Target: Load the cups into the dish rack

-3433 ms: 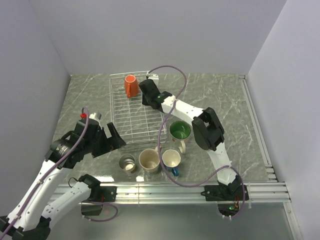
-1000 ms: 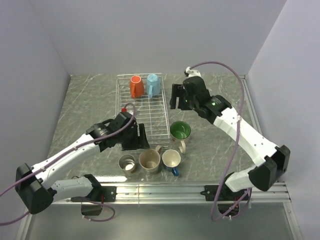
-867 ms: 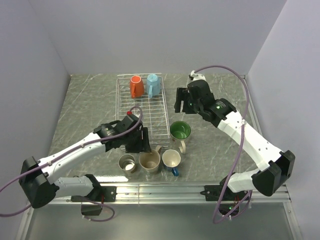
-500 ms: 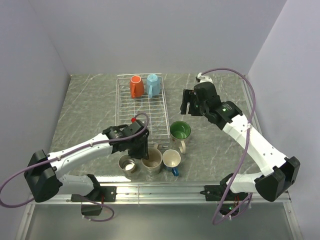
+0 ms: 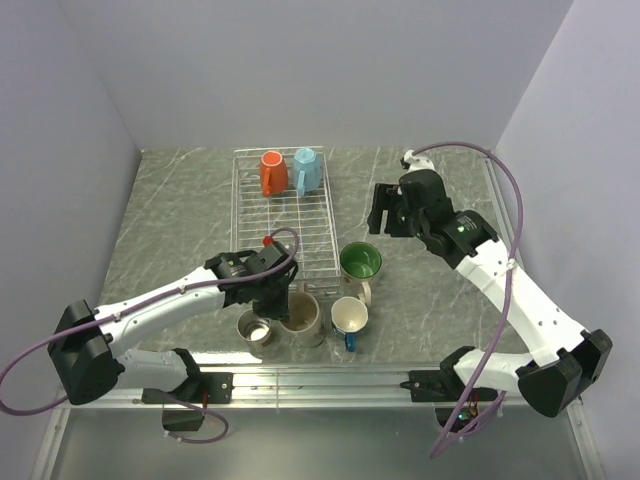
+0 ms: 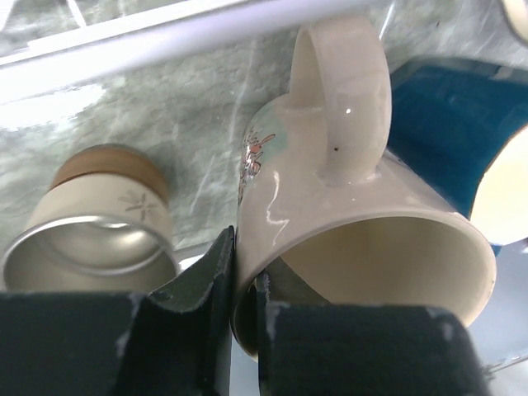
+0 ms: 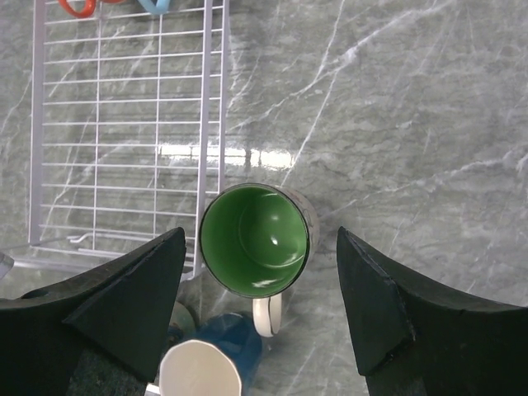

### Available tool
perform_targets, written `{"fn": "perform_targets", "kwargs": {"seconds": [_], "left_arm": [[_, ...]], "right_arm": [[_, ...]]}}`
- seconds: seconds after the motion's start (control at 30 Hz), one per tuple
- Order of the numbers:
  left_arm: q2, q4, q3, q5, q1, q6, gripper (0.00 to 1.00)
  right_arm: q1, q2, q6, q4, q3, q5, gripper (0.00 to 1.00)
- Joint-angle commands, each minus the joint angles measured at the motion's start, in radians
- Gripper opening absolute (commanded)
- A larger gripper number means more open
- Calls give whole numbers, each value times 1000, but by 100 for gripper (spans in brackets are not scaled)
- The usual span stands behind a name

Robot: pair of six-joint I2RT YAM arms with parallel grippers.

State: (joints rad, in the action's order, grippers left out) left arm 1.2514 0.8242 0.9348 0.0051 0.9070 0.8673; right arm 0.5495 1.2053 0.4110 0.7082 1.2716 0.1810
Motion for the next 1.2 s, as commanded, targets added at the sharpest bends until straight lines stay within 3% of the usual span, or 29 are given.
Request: {"fn": "perform_targets", "kwargs": {"seconds": [0.0,0.07,0.27,0.43,0.63,0.77,0.87,1.0,1.17], "left_arm": [[-89,15,111,27,4,-66,0],[-144,10,162,51,1,-83,0],[-318,-152,282,249,-33,-119,0],[-432,-409,219,443,-120,-62,0],[-467,-457,177,483,-148,-10,0],[-495,-536,145,495,-158,41,0],[-512,-574,122,498,-164,71,0],[-526,-648,98,490,-169,99,0],[-514,-721,73,509,-174,131,0]], "right_arm": [[-10,-53,-23,-33,-11,-75,80],[-16,-70,-26,-77,-12,-158,80],[-40,-87,54,-240,18,-611,80],[-52,-52,214,-421,2,-875,80],[-77,-52,441,-705,-72,-1037,80],[-105,-66,681,-1083,-168,-1132,81],[-109,-52,821,-1267,-216,-1176,80],[-106,-39,851,-1319,-236,-1223,80],[-76,-42,750,-1201,-209,-1256,79]]}}
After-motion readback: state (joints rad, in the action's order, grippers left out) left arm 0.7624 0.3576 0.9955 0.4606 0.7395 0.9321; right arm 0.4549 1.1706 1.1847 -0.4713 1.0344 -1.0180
